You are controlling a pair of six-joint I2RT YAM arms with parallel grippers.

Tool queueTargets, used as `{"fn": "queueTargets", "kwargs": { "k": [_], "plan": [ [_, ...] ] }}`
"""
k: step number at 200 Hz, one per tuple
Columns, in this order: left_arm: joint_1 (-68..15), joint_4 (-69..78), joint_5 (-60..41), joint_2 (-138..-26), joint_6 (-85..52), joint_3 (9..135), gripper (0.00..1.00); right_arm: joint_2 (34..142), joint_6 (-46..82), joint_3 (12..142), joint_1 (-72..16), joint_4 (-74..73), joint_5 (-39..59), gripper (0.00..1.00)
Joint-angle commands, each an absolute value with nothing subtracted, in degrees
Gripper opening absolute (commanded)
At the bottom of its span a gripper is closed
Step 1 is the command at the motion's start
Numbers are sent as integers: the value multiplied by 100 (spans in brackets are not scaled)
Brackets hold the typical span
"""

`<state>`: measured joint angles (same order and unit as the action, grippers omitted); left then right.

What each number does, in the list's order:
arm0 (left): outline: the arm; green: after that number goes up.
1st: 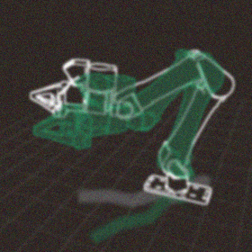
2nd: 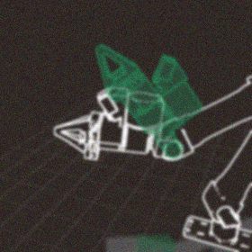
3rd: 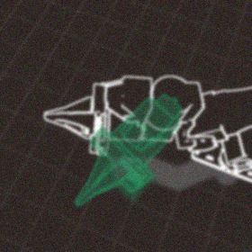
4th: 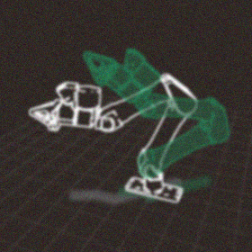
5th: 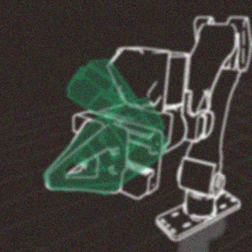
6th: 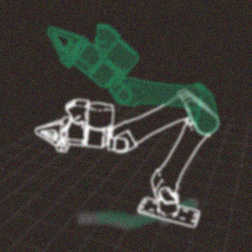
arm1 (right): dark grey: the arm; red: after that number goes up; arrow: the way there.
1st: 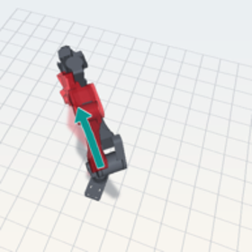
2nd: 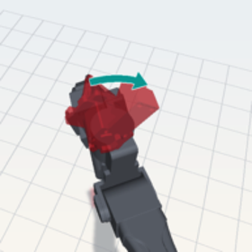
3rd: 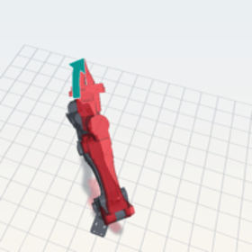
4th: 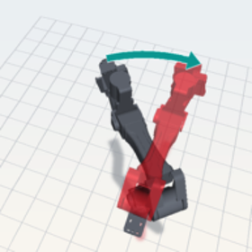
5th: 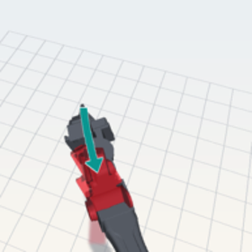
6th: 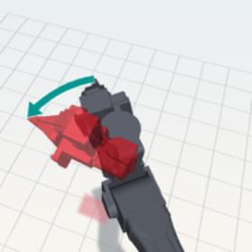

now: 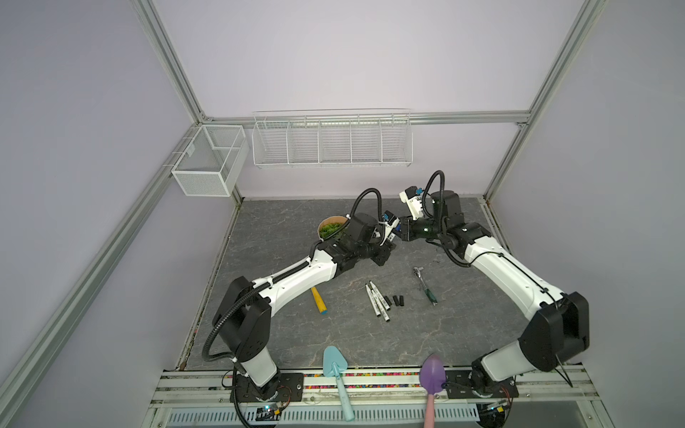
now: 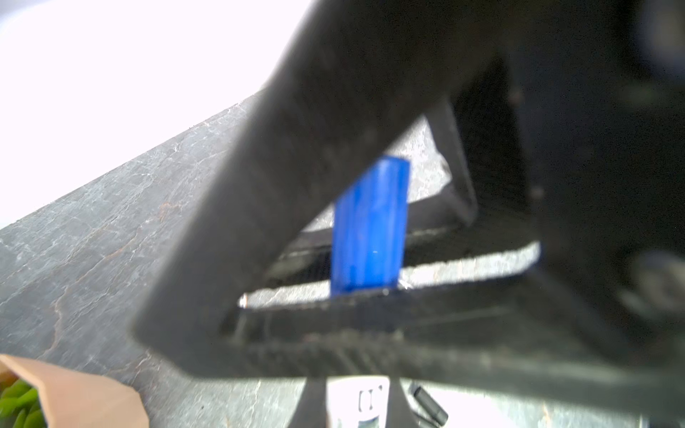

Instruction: Insert the pens into the pen caps

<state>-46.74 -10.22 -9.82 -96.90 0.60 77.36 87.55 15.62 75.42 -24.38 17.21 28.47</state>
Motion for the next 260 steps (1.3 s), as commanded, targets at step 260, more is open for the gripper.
{"fn": "queueTargets", "kwargs": {
  "k": [260],
  "plan": [
    [-4639, 6547, 141, -9196, -1984, 5517, 0, 8348, 2109, 7339, -2156, 3613, 5180, 30]
  ]
}}
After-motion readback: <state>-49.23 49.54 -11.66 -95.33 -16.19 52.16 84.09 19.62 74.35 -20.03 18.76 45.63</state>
